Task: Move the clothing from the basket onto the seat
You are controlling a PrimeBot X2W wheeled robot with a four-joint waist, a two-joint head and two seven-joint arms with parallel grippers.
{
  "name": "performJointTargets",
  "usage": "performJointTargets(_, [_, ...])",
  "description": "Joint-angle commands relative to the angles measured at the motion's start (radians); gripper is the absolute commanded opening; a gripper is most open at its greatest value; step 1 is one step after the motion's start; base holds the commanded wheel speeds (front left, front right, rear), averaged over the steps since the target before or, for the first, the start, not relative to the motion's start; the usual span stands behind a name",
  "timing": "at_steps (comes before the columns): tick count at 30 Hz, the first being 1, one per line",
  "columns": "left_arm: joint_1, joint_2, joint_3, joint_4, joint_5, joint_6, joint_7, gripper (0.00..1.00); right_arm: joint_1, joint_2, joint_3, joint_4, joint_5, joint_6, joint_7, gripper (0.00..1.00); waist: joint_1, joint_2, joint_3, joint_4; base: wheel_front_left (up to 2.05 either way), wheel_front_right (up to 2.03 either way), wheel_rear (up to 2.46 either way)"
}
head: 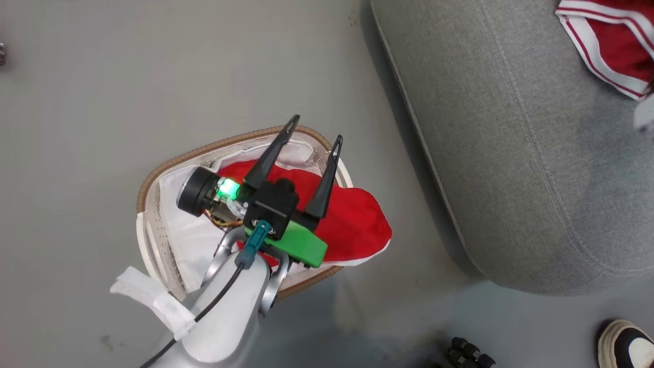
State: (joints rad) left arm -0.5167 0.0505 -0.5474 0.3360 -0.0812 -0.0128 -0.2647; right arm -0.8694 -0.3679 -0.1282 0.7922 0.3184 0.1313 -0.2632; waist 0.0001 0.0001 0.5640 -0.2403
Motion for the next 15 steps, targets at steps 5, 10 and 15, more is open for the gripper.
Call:
performJointTargets(5, [0.04,0.004,0.032,-0.015,-0.005,0.01,0.0,1.0,0.189,0.033,0.003,-0.081,-0.035,-0.001,-0.002,1.0,-0.0001,-0.0001,-0.077,0.006,0.0,0.0,0.0])
performJointTargets(10, [0.082,0.011,0.098,-0.02,-0.014,0.021,0.0,1.0,0.323,0.068,0.029,-0.183,-0.046,-0.001,-0.002,1.0,-0.0001,-0.0001,-0.158,0.02,0.0,0.0,0.0])
performJointTargets(15, [0.138,0.014,0.166,-0.018,-0.019,0.035,0.001,1.0,0.397,0.103,0.08,-0.279,-0.038,-0.001,-0.002,1.0,-0.0001,-0.0001,-0.23,0.065,0.0,0.0,0.0])
